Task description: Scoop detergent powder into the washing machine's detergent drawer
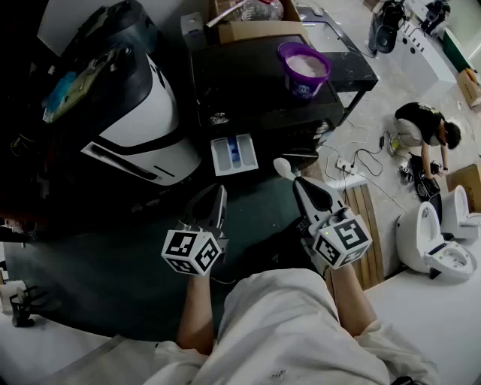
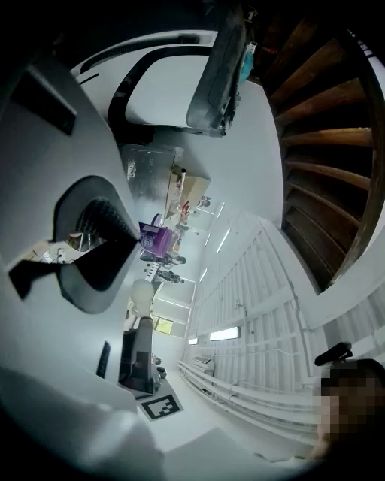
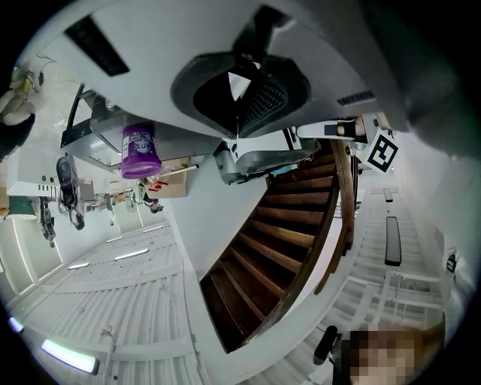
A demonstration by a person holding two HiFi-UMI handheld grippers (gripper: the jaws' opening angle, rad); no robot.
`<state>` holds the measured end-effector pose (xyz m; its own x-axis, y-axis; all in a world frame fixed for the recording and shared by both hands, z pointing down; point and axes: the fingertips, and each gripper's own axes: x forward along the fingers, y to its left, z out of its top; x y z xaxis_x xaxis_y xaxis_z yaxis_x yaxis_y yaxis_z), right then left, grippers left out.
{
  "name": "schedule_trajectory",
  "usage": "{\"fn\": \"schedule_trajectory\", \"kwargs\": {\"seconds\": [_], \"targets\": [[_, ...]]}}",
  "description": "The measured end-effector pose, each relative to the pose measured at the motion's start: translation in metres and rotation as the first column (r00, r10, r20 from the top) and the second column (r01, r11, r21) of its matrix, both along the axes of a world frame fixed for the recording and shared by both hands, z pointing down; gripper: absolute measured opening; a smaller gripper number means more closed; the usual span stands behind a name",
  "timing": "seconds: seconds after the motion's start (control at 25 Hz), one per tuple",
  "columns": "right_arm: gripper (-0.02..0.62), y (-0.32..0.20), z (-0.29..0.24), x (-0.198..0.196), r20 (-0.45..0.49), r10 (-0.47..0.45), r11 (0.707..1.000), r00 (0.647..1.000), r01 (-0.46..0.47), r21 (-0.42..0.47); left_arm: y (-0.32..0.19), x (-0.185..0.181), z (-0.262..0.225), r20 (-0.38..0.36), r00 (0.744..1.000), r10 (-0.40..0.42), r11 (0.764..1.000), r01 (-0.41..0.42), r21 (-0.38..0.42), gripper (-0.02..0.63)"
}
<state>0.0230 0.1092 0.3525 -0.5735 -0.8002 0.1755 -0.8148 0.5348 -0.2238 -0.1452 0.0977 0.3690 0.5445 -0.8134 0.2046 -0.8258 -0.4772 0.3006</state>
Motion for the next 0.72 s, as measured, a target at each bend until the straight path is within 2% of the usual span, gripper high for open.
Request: {"fn": "schedule_trajectory", "kwargs": {"seconds": [0.36,0.48,0.72], "targets": [[0.008,0.002,-0.004,-0.008,-0.014,-0.015,1.0,1.0,0.015,0.018,0.007,-0.004,0.003,0.029,1.0,-0.004,1.0,0.004,-0.007,0.012],[0.011,0.003,-0.008,-0.01,0.011,-0.003,0.999,1.0,0.003,0.035,0.01,-0.006,0.0,0.045,0.999,-0.004,1.0,0.004,0.002,0.012],[0.011,0.006,-0.01,-0.021,0.008,-0.009,0.998,1.0,0.009,0.058,0.015,-0.013,0.003,0.039,0.999,0.005,1.0,-0.005,0.0,0.012]]}}
